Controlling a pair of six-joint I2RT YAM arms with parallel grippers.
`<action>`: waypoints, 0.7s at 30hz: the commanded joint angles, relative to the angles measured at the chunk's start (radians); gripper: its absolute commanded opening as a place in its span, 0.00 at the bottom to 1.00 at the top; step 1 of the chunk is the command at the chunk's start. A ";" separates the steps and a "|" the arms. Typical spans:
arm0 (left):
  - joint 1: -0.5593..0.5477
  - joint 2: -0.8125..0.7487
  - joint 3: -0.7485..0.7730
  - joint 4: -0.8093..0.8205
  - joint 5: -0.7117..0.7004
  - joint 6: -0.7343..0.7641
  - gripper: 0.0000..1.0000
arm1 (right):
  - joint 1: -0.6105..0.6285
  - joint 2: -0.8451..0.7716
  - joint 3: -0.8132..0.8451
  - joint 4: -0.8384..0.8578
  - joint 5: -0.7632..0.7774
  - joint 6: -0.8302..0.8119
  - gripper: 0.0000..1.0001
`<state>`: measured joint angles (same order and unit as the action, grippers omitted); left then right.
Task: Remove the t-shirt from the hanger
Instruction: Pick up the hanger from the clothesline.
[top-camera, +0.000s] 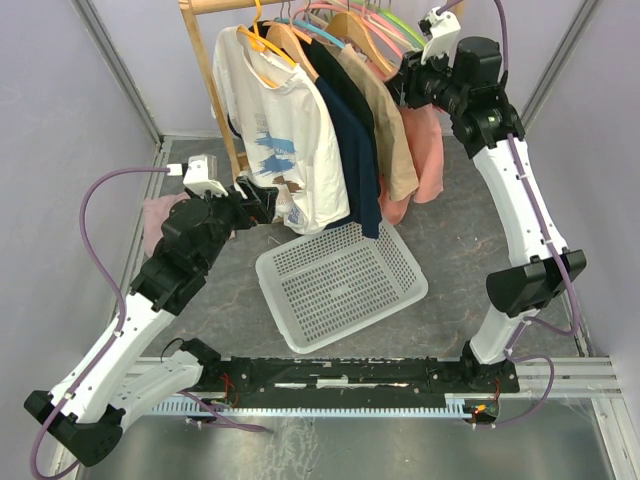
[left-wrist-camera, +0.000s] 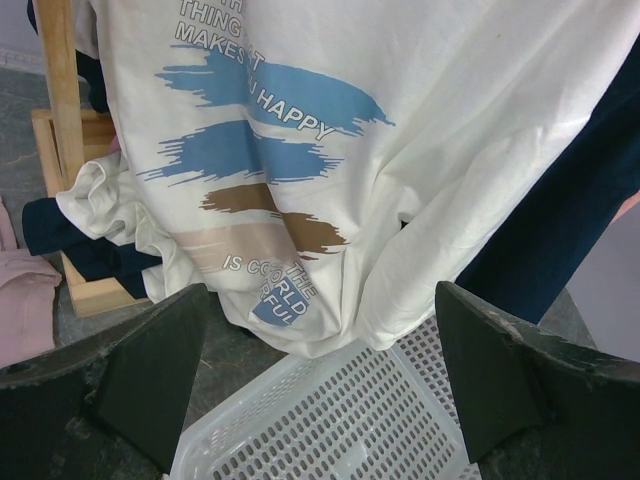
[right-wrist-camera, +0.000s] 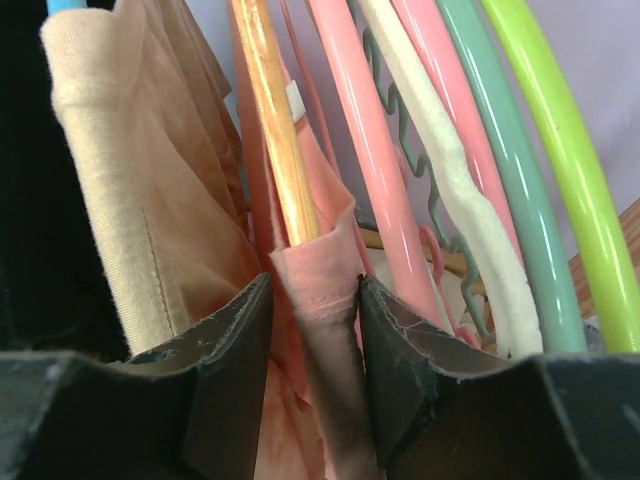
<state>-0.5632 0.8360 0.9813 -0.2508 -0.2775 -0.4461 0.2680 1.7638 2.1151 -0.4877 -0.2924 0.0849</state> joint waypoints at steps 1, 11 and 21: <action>-0.003 -0.009 0.011 0.050 0.016 0.033 0.99 | -0.002 0.006 0.041 0.038 -0.024 0.020 0.44; -0.004 -0.002 0.023 0.050 0.021 0.040 0.99 | -0.003 -0.022 0.028 0.095 -0.013 0.067 0.01; -0.003 -0.009 0.030 0.053 0.041 0.036 0.99 | -0.003 -0.121 0.008 0.192 0.019 0.087 0.01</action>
<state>-0.5632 0.8387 0.9813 -0.2508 -0.2592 -0.4458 0.2749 1.7409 2.1010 -0.4850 -0.3244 0.1410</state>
